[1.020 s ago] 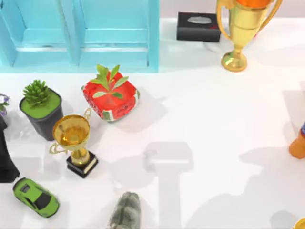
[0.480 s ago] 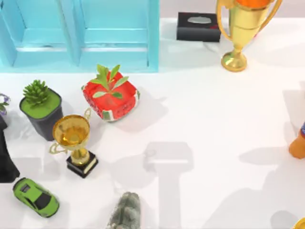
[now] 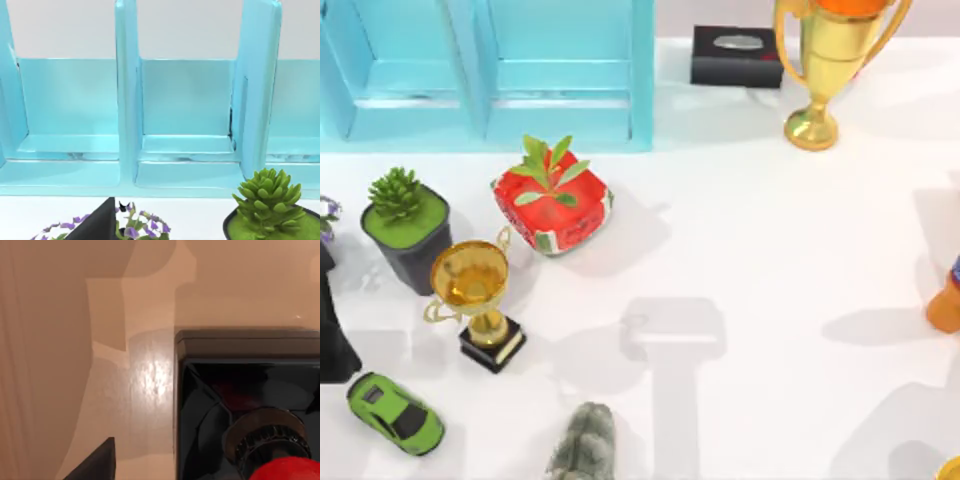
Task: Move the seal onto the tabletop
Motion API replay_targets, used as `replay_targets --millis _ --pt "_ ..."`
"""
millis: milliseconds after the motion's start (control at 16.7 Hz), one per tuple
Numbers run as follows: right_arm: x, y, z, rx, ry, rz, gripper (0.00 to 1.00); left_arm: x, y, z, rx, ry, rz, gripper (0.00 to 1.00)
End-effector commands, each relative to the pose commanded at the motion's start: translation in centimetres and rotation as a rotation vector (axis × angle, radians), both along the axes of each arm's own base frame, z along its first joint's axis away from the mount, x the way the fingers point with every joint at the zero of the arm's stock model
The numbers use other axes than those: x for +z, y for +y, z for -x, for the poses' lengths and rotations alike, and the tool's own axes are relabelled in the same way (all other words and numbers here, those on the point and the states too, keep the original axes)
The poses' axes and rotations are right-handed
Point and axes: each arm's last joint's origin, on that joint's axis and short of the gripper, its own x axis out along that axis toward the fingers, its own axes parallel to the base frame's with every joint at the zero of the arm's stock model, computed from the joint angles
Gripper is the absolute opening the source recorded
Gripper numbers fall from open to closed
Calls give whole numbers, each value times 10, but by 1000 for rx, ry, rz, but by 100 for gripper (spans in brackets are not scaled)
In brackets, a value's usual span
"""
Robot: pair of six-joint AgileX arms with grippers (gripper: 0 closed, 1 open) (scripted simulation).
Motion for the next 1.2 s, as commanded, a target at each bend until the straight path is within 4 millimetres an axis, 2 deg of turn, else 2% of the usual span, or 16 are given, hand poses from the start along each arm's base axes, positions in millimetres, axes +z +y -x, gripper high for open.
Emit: replay_targets --millis 180,960,1200 --pt "0 0 0 0 0 0 100 0 0 0 0 0 0 100" --pt "0 0 0 0 0 0 2 0 0 0 0 0 0 100" --pt "0 0 0 0 0 0 0 0 0 0 0 0 0 100"
